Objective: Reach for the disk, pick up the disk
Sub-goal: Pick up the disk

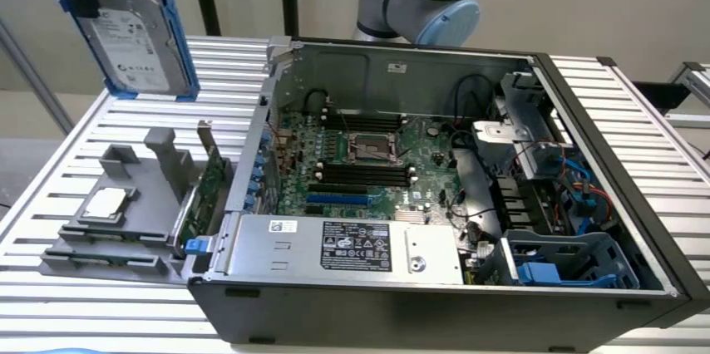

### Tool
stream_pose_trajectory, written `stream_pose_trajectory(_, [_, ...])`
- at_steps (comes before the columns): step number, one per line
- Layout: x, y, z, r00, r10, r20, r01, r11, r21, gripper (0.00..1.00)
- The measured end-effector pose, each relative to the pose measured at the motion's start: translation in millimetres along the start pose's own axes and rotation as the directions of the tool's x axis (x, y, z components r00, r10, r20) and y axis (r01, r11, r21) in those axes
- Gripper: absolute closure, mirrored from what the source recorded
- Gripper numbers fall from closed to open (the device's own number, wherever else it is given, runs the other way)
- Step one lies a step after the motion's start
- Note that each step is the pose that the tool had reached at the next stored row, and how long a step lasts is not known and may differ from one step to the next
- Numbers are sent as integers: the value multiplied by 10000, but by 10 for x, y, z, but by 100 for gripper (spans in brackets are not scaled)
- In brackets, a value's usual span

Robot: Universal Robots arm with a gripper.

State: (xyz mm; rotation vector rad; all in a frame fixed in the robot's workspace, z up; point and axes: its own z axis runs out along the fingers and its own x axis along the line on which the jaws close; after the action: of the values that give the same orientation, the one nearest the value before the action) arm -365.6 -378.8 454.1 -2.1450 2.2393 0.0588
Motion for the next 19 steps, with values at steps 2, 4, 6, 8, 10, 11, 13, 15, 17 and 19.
stream_pose_trajectory(2, [1, -90, -85, 10000, 2, 22, -2, 10000, -11, 67])
stream_pose_trajectory(4, [4, -183, -171, 10000, 1, 43, 0, 10000, -25, 67])
stream_pose_trajectory(6, [6, -272, -253, 10000, 3, 62, -2, 10000, -39, 67])
stream_pose_trajectory(8, [11, -366, -330, 10000, 4, 74, -3, 10000, -57, 67])
stream_pose_trajectory(10, [16, -456, -400, 10000, 4, 84, -4, 10000, -76, 67])
stream_pose_trajectory(11, [19, -503, -436, 10000, 6, 89, -5, 10000, -85, 67])
stream_pose_trajectory(13, [30, -596, -490, 10000, 6, 89, -5, 9999, -103, 67])
stream_pose_trajectory(15, [43, -688, -521, 10000, 8, 90, -7, 9999, -114, 67])
stream_pose_trajectory(17, [57, -779, -546, 10000, 8, 88, -7, 9999, -127, 67])
stream_pose_trajectory(19, [74, -869, -558, 10000, 9, 89, -7, 9999, -135, 67])
